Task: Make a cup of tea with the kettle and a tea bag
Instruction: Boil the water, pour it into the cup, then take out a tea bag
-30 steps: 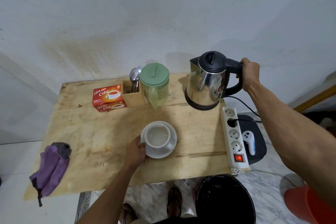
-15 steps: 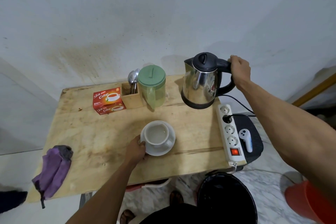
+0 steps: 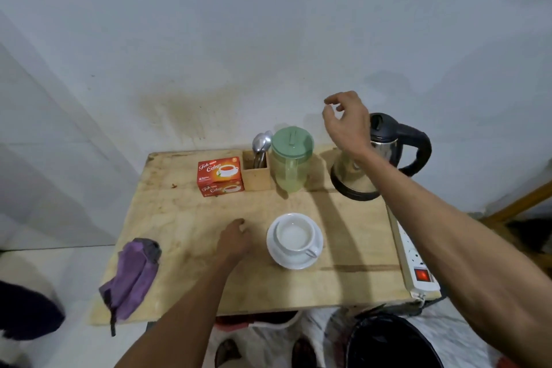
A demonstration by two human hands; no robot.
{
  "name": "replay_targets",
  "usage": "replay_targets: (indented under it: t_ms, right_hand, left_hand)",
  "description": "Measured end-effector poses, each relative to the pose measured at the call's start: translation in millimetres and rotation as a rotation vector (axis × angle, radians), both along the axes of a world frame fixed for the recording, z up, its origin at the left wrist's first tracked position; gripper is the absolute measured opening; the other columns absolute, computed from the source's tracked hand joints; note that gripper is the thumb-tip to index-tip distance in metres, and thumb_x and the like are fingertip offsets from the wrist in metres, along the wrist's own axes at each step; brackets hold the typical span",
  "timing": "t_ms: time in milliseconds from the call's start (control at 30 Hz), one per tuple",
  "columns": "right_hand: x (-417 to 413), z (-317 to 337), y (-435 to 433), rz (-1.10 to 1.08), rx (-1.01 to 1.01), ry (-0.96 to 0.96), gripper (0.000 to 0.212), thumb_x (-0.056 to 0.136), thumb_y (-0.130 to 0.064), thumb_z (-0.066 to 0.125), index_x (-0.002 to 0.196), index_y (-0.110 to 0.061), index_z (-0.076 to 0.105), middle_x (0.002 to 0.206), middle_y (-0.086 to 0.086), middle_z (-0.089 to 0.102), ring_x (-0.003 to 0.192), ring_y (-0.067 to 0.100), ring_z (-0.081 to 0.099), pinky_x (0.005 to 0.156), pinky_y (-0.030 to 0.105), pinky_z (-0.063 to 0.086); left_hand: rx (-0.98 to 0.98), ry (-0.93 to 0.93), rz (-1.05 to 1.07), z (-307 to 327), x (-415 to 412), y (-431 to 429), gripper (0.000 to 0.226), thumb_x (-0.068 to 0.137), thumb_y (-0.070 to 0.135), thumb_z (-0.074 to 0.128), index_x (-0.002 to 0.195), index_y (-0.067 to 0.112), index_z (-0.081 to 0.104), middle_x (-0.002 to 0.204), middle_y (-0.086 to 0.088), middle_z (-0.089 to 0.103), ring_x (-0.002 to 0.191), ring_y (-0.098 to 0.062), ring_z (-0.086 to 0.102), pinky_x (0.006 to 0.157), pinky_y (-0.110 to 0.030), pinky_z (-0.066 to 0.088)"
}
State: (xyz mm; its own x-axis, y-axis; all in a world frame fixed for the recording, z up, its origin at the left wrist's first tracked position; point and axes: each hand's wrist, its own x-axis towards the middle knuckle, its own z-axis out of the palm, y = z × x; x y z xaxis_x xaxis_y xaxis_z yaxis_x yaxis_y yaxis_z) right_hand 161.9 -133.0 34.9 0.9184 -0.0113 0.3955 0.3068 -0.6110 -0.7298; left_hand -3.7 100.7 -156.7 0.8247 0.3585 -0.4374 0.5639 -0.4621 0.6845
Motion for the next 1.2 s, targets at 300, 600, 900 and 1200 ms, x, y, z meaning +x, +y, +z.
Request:
replay_targets:
  t_ms: [300, 600, 900, 1200]
  right_hand:
    - [-22, -41, 151, 0.478, -0.598, 0.056, 0.023, 0.092, -0.022, 0.053, 0.101, -0.011, 0.071, 0.099, 0.009, 0.064, 0.093, 0.028, 0.059, 0.066, 0.031, 0.035]
    - [-1, -102, 226, 0.546, -1.087, 0.046, 0.033, 0.091, -0.028, 0.057, 0.120, -0.014, 0.062, 0.119, 0.010, 0.063, 0.110, 0.032, 0.060, 0.093, 0.043, 0.039]
    - [21, -144, 242, 0.585, -1.206, 0.109, 0.066, 0.086, -0.047, 0.068, 0.140, -0.018, 0.045, 0.142, 0.008, 0.052, 0.126, 0.027, 0.053, 0.101, 0.044, 0.037]
    - [31, -140, 241, 0.657, -1.213, 0.215, 0.069, 0.092, -0.047, 0.062, 0.148, -0.017, 0.035, 0.149, 0.009, 0.048, 0.130, 0.030, 0.052, 0.105, 0.044, 0.039]
  left_hand:
    - [0.163, -0.287, -0.071, 53, 43, 109, 0.038, 0.088, 0.016, 0.066, 0.125, 0.013, 0.060, 0.115, -0.013, 0.066, 0.102, -0.030, 0.060, 0.080, -0.034, 0.045]
    - [0.126, -0.242, -0.303, 26, 101, 162, 0.101, 0.070, 0.021, 0.085, 0.149, 0.006, 0.023, 0.138, -0.018, 0.049, 0.125, -0.033, 0.049, 0.090, -0.034, 0.040]
    - [0.006, -0.239, -0.456, -8, 132, 184, 0.142, 0.058, 0.028, 0.093, 0.153, 0.007, -0.011, 0.160, -0.022, 0.018, 0.142, -0.036, 0.034, 0.110, -0.046, 0.040]
    - [0.062, -0.285, -0.520, -38, 149, 198, 0.149, 0.050, 0.075, 0.076, 0.154, 0.012, -0.010, 0.151, -0.027, 0.034, 0.136, -0.044, 0.041, 0.102, -0.055, 0.047]
